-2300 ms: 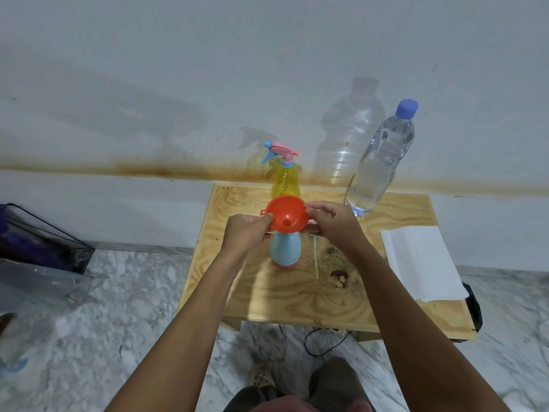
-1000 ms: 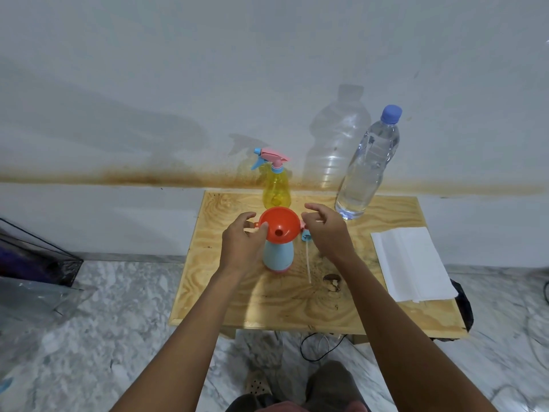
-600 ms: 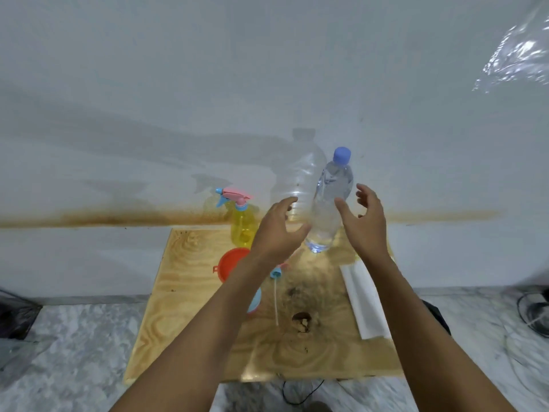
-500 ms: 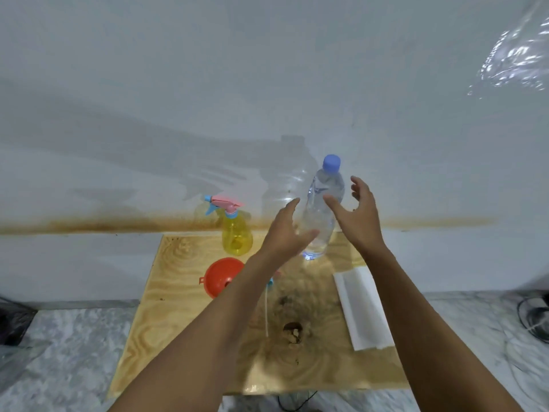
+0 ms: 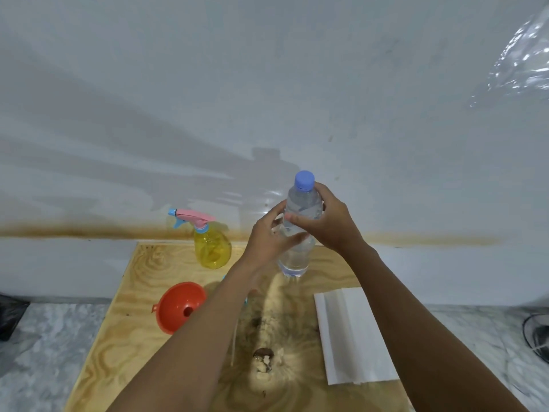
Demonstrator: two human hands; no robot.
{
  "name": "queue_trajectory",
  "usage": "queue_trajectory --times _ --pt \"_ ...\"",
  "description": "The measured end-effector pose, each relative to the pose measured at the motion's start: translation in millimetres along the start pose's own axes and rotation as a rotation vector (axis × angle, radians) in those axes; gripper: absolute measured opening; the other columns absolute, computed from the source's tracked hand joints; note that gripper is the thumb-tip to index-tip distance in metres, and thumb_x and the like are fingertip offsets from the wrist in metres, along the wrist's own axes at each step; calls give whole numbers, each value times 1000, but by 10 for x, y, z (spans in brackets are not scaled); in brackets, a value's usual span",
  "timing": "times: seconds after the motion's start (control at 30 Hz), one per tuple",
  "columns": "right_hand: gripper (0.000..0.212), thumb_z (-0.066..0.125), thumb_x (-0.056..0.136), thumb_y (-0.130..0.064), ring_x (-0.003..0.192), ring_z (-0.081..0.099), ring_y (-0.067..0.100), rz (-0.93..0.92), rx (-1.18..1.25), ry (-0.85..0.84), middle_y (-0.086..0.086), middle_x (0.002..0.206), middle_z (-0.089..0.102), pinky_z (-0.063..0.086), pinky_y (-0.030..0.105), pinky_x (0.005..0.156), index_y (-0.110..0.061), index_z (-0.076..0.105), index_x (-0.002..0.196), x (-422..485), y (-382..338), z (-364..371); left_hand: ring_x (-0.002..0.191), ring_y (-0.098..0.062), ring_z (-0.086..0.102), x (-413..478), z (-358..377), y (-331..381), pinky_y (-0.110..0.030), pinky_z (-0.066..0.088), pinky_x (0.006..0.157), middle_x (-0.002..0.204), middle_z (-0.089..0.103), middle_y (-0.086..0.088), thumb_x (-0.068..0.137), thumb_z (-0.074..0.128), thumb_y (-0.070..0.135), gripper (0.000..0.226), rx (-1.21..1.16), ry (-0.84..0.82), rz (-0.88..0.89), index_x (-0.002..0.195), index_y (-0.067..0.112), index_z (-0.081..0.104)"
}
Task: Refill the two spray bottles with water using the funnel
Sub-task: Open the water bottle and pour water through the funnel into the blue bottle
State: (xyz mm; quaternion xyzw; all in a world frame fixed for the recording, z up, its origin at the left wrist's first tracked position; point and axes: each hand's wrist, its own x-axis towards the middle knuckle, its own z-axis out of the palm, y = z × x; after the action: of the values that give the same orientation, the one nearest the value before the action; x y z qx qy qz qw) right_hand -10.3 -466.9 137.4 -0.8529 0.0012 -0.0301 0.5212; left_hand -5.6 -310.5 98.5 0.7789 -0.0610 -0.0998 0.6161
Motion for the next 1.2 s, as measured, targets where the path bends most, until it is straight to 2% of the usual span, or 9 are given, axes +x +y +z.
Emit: queue_trajectory --times 0.17,0.33,0.5,0.63,0.77,1.0,1.07,1.13,1.2 --pt "58 82 76 -40 104 65 7 -30 -14 32 -13 115 68 54 36 94 -27 58 127 -60 25 4 115 -11 64 -95 35 -21 -44 50 104 121 69 11 69 89 31 70 -10 23 28 131 40 58" --pt "51 81 79 -39 99 66 4 -77 -21 52 -15 109 69 55 31 90 -24 60 124 -304 -30 13 115 -7 64 -296 45 -42 -34 50 104 124 68 11 72 88 24 74 -31 19 61 138 30 55" --pt "50 80 80 -39 98 66 2 -107 -19 84 -15 108 70 54 23 85 -23 61 124 -625 -145 26 113 -9 65 -606 17 -10 -20 49 97 122 69 6 73 87 17 66 -28 18 108 132 29 60" --pt "48 80 80 -39 96 65 -2 -108 -11 75 -19 105 70 52 18 84 -25 62 122 -903 -213 92 113 -10 66 -899 -26 -40 -21 50 96 121 70 3 73 87 14 64 -44 3 104 132 18 61" --pt "49 81 80 -38 98 64 -4 -109 3 66 -24 105 68 51 16 86 -27 61 123 -1154 -204 208 117 -6 63 -1164 -62 -117 -24 48 101 125 68 6 74 87 17 69 -44 -1 87 136 21 58" --pt "54 82 78 -33 100 66 -1 -103 47 74 -15 110 71 52 22 89 -22 61 127 -1358 -176 387 121 2 58 -1417 -138 -204 -20 49 101 133 62 11 72 89 22 80 -2 44 70 143 24 52" --pt "55 81 79 -32 102 66 0 -106 50 72 -15 111 70 52 22 90 -22 60 128 -1383 -177 420 123 0 57 -1451 -149 -232 -20 48 103 135 60 11 72 89 23 82 1 50 61 144 23 50" --pt "56 81 79 -33 103 65 -1 -96 57 60 -16 112 70 52 22 91 -23 59 129 -1394 -184 434 124 -4 56 -1464 -150 -253 -17 49 99 134 60 14 72 89 24 80 -1 55 45 142 25 51" --pt "54 80 80 -33 103 65 0 -86 70 17 -16 113 70 52 23 90 -25 58 129 -1391 -213 427 122 -6 56 -1482 -153 -236 -9 49 89 129 59 17 71 89 22 81 -4 77 40 141 28 48"
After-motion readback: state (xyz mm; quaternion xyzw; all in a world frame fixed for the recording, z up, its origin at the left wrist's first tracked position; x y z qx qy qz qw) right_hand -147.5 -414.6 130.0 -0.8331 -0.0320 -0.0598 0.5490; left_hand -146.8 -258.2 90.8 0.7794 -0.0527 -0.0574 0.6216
